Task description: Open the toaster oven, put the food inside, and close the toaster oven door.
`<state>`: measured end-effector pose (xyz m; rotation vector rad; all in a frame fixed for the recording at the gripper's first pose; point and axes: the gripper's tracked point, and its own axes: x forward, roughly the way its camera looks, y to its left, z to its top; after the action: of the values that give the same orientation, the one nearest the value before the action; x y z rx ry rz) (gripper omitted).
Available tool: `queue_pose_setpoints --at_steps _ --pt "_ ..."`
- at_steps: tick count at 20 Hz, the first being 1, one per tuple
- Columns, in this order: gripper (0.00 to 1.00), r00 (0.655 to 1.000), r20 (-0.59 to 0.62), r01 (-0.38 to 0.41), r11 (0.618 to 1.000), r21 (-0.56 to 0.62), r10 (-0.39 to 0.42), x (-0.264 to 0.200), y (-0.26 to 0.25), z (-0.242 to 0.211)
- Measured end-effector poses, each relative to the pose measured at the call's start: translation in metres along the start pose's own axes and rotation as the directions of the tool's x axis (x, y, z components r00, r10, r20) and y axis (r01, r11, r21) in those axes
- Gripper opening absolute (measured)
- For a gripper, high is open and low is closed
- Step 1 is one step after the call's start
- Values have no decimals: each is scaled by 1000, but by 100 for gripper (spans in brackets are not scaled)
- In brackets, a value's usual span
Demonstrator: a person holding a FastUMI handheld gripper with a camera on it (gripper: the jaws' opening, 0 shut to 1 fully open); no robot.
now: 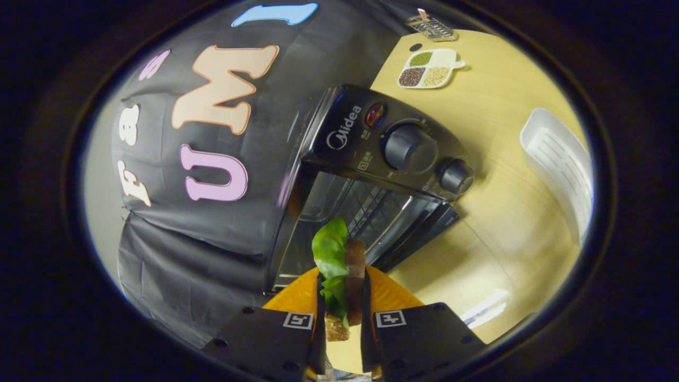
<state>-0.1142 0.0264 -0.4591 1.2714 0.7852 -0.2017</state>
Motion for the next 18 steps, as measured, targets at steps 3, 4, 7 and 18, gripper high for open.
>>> queue_pose_setpoints --at_steps 3,4,7,18 --pt "28 999 36 -17 998 66 15 21 3 3" --pt "28 999 43 -24 996 90 20 29 4 5" --pt "28 998 64 -32 990 137 23 48 4 4" --pt "28 979 202 -61 976 207 19 85 -1 33"
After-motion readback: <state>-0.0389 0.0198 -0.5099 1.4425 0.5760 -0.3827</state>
